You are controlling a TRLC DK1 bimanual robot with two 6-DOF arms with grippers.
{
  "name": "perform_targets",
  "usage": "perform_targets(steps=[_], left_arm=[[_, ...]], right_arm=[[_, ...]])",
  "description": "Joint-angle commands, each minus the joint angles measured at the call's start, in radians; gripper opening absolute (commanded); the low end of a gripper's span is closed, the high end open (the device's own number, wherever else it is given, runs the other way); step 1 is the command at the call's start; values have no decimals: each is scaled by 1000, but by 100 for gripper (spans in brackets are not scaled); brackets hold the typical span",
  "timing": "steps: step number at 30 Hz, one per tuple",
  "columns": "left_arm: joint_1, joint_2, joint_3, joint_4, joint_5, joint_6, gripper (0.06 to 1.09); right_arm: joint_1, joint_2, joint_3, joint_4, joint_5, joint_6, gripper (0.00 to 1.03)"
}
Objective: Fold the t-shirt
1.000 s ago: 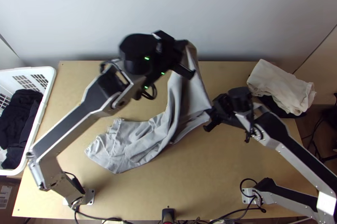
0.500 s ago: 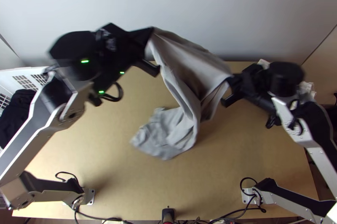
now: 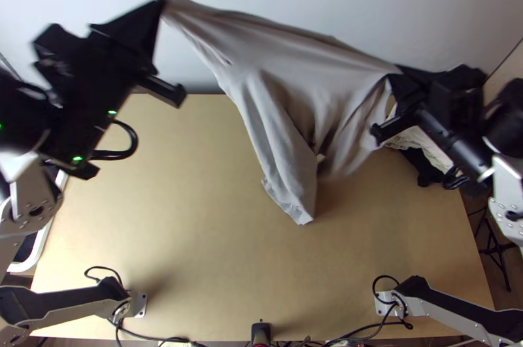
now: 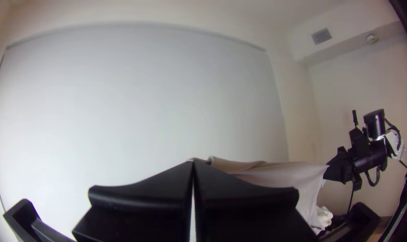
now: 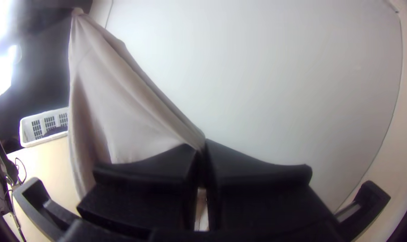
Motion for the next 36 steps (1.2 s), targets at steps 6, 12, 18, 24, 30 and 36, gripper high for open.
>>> perform_targets(steps=[6, 12, 18, 24, 30, 36], left_arm=[[8, -128, 0, 101, -43, 99, 9], [51, -193, 5, 99, -66, 139, 9], [146, -247, 8, 101, -77, 140, 9], [186, -253, -26, 101, -77, 140, 9], [187, -218, -196, 222, -29, 139, 9], [201, -86, -325, 389, 23, 126, 9]], right_arm=[[105, 18, 200, 124, 45, -92, 3], [213, 81, 268, 149, 57, -144, 3], [344, 133, 291, 183, 80, -219, 3], [384, 178, 292, 179, 88, -204, 3], [376, 167, 167, 178, 86, -181, 3], [296, 127, -8, 184, 77, -156, 3]])
